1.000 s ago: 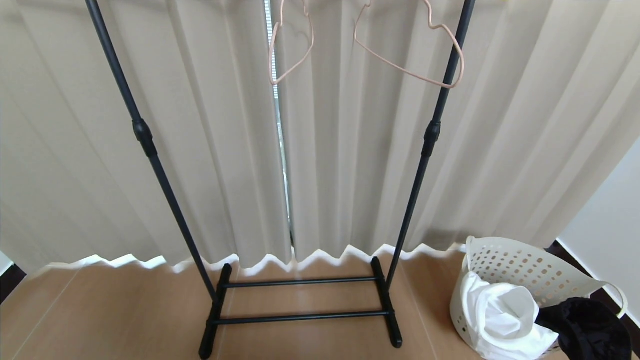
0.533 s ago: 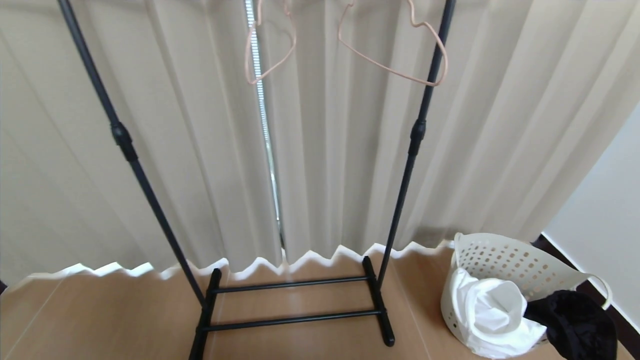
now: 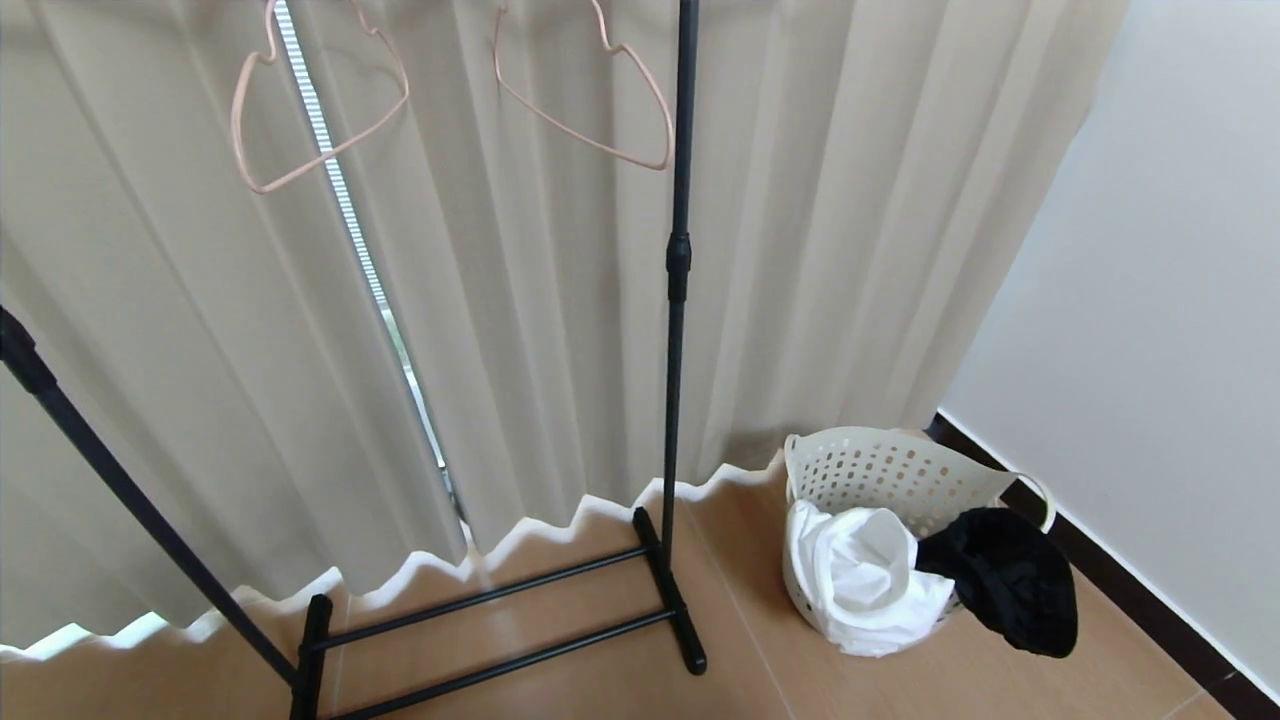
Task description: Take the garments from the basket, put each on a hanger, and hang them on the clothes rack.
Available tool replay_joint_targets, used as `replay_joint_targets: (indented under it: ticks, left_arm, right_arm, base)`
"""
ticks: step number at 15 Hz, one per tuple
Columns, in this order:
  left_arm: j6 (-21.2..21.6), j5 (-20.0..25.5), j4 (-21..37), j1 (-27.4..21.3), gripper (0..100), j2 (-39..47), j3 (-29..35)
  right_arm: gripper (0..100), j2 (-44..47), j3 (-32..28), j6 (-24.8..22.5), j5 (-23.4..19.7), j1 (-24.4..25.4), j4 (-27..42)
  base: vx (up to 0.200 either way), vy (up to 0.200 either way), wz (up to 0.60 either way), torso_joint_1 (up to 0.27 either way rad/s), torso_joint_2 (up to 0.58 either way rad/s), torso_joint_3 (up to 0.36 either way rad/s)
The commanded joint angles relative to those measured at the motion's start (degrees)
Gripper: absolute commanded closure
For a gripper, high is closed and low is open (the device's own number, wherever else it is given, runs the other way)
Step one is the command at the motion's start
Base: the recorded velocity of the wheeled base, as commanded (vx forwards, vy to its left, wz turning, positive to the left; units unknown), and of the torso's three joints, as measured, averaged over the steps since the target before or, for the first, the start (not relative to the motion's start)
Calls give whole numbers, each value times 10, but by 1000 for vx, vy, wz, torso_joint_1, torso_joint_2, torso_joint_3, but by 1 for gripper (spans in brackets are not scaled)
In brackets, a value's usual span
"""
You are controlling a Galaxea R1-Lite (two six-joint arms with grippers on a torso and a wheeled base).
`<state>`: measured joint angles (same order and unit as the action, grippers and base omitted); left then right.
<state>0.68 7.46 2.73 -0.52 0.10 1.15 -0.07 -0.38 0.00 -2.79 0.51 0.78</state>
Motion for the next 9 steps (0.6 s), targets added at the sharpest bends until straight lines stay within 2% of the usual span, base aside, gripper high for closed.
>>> replay_joint_targets:
  ticks: [1,9]
  left_arm:
    - [-1,0,0,0,0,0,0]
    - [-1,0,0,0,0,0,0]
  right_arm:
    - [0,1,0,0,0,0,0]
    - [0,1,0,0,0,0,0]
  base:
    - [0,-200,0,7,7,2]
    - [0,-200,0,1,2,4]
